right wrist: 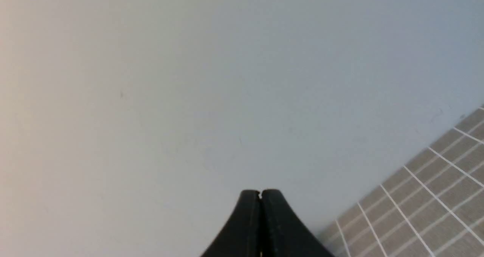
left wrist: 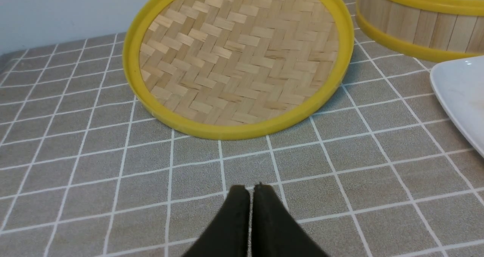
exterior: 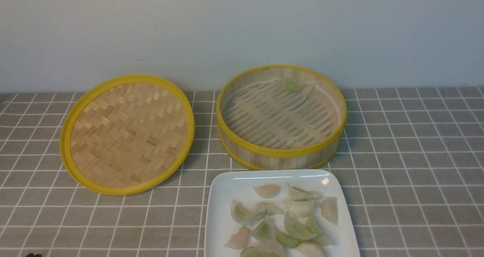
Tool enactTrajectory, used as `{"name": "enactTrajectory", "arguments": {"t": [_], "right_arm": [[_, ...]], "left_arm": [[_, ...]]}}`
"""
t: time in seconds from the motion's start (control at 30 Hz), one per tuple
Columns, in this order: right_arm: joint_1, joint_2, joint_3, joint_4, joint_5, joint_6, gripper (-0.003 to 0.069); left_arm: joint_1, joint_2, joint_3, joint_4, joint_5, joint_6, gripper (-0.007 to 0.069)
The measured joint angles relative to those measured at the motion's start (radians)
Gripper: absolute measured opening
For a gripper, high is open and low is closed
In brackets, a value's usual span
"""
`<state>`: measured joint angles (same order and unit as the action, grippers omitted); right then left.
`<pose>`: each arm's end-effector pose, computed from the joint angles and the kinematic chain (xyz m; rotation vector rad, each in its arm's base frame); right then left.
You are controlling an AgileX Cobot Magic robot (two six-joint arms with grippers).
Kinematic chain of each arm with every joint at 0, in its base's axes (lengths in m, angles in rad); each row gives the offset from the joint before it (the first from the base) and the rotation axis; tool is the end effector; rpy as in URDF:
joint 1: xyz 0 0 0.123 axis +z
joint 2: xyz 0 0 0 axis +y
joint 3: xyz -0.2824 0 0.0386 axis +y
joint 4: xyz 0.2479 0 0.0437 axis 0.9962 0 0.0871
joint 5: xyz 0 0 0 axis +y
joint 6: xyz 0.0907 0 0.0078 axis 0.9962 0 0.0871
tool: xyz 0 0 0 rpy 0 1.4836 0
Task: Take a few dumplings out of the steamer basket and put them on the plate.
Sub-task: Use the right arm to grab a dumpling from inside the steamer
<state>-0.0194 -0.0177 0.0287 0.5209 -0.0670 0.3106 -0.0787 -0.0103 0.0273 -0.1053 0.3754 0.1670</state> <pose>0.0554 -0.0040 0.2096 0.6307 1.3258 0.6402 0.0522 -0.0076 0.1709 0.1647 1.8668 -0.0428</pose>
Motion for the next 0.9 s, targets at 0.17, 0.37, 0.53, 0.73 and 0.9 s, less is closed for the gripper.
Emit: {"name": "enactTrajectory", "arguments": {"t": [0.17,0.37,0.53,0.73,0.9], "right_arm": [[0.000,0.000,0.000,0.039,-0.064,-0.006,-0.0015],[0.000,0.000,0.000,0.051,-0.087,0.006,-0.0015],[0.024,0.056,-0.175,-0.020,0.122,-0.012,-0.0015],[0.070,0.398,-0.594,-0.183,0.548,-0.173,-0.0015],[0.078,0.848,-1.016,-0.208,0.901,-0.365,-0.0015]], "left_arm": [[0.000,0.000,0.000,0.000,0.000,0.000,-0.0005],[0.000,0.000,0.000,0.000,0.001,0.000,-0.0005],[0.000,0.000,0.000,0.000,0.000,0.000,-0.0005],[0.000,0.000,0.000,0.000,0.001,0.000,-0.0005],[0.000,0.000,0.000,0.000,0.001,0.000,-0.0005]]}}
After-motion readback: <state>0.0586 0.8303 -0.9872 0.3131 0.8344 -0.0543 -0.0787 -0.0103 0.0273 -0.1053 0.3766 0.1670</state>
